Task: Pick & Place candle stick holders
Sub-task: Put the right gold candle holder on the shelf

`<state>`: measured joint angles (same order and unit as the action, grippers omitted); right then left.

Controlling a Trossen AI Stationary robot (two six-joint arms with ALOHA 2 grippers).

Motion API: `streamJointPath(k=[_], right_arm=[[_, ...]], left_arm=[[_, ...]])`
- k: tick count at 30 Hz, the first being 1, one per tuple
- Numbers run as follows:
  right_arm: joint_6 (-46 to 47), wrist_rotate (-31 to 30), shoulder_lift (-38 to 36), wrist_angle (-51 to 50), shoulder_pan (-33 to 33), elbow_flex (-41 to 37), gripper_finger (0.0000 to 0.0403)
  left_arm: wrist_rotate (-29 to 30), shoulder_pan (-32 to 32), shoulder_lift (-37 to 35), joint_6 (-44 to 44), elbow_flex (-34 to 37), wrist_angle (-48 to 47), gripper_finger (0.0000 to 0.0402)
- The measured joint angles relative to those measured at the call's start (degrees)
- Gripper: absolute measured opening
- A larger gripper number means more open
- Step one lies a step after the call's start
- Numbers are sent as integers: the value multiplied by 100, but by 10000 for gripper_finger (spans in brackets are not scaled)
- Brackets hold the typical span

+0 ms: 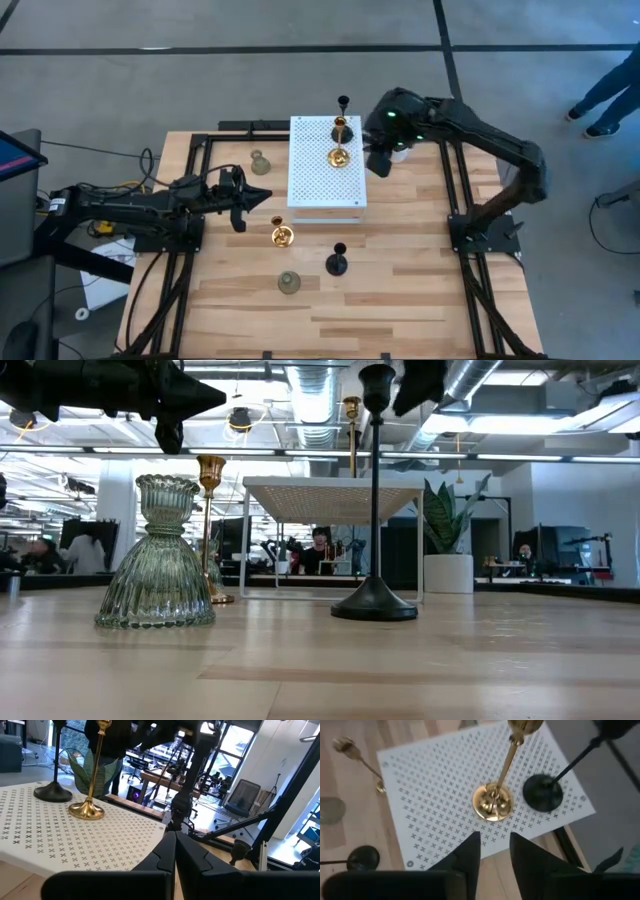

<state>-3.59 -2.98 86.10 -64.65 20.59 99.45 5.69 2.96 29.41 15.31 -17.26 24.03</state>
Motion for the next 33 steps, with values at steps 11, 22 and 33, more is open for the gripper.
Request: streamJointPath(k=[11,22,33], right_arm=[[553,169,-2503,5109,-459,-4002,67],[819,139,-2298,7450,-356,-5604,67],[808,139,-1553,7761,-164,-5266,174]], left_arm=[[0,0,0,2,0,0,10],[4,0,0,2,0,0,10],[2,0,0,2,0,0,10]])
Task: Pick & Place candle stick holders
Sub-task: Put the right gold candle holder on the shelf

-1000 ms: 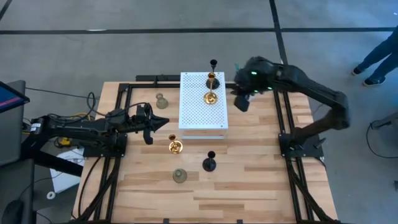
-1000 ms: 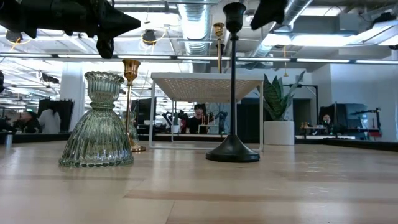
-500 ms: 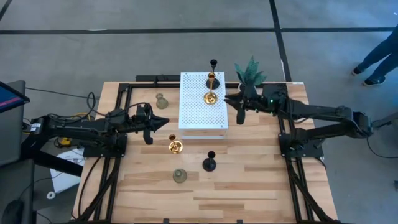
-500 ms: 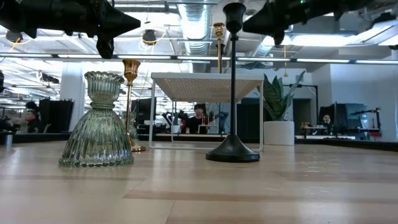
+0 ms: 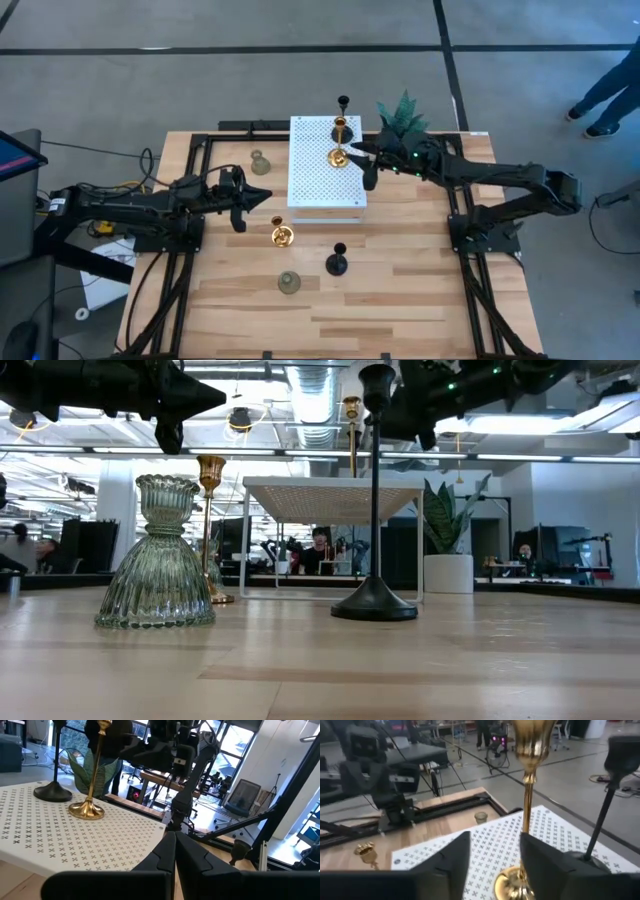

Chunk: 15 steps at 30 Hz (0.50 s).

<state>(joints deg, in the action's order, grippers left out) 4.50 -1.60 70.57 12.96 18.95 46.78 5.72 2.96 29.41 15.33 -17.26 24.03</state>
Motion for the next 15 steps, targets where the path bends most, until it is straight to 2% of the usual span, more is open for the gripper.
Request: streamJointPath(k=[3,6,10,15], right_arm=[[-15,-118,183,41,1,71,221],[-16,-303,310,105,32,168,246],[-55,-329,493,137,138,330,245],[-54,-296,684,133,270,554,218]], left_arm=[[0,0,0,0,0,-1,10],[0,0,0,0,0,-2,10],[0,0,0,0,0,-2,10],[0,0,2,0,0,-2,10]])
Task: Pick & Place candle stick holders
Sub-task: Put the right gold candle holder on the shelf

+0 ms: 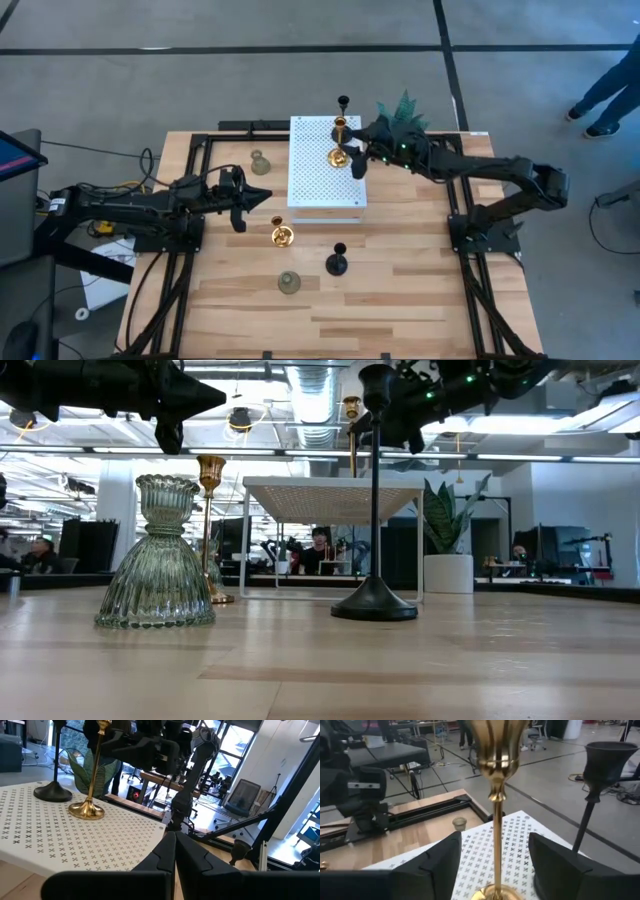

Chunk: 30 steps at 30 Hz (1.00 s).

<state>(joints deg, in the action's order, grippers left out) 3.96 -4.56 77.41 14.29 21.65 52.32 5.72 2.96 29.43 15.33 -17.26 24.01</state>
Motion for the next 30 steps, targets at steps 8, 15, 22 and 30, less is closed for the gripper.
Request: streamJointPath(k=[8,15,22,30], right_arm=[[-242,36,76,15,15,190,171],[-244,164,76,159,14,190,142],[-244,175,76,161,15,190,133],[-58,171,378,173,42,176,156]], left_arm=[[0,0,-2,0,0,0,10],[0,0,-2,0,0,0,10],[0,0,-2,0,0,0,10],[0,0,-2,0,0,0,10]])
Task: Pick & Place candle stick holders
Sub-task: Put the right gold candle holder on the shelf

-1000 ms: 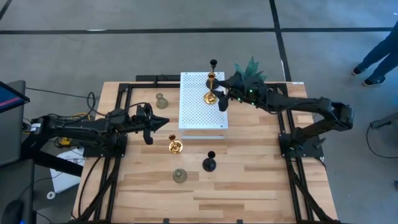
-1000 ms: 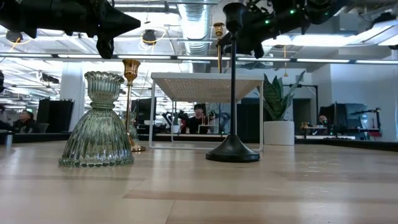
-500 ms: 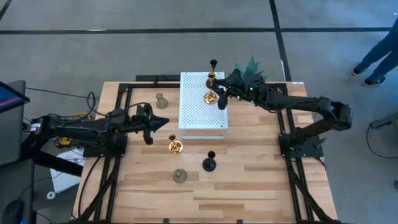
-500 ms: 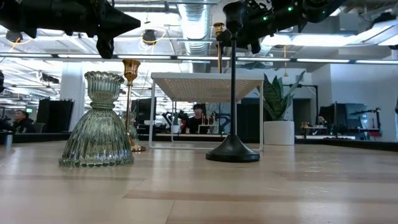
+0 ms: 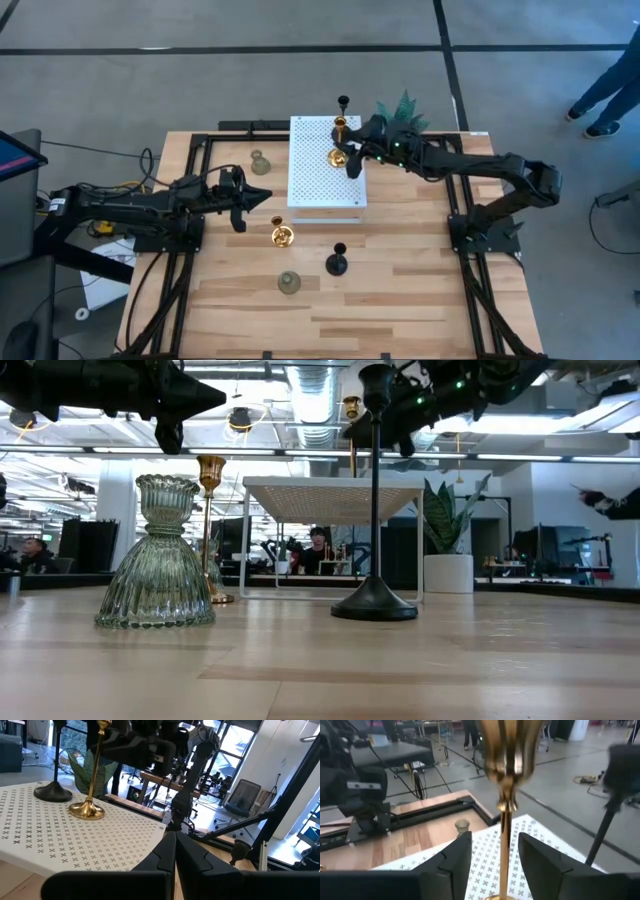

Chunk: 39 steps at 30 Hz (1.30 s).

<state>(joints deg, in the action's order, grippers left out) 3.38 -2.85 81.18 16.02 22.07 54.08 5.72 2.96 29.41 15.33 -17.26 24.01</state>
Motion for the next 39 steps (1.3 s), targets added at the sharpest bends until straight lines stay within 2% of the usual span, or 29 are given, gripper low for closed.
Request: streamJointPath(k=[5,8,20,26,32,39], right_arm=[[-164,-17,170,138,-27,0,174],[-179,-13,154,229,-18,4,166],[-198,-12,127,251,19,6,13],[-197,-13,75,12,19,24,22],[-214,-14,66,-30,19,26,6],[-245,-33,-161,-318,63,6,16]], left_arm=[[0,0,2,2,0,-2,10],[0,0,0,0,0,-2,10],[0,0,1,0,0,-4,10],[0,0,0,0,0,-4,10],[0,0,0,0,0,-2,10],[0,0,0,9,0,-4,10]])
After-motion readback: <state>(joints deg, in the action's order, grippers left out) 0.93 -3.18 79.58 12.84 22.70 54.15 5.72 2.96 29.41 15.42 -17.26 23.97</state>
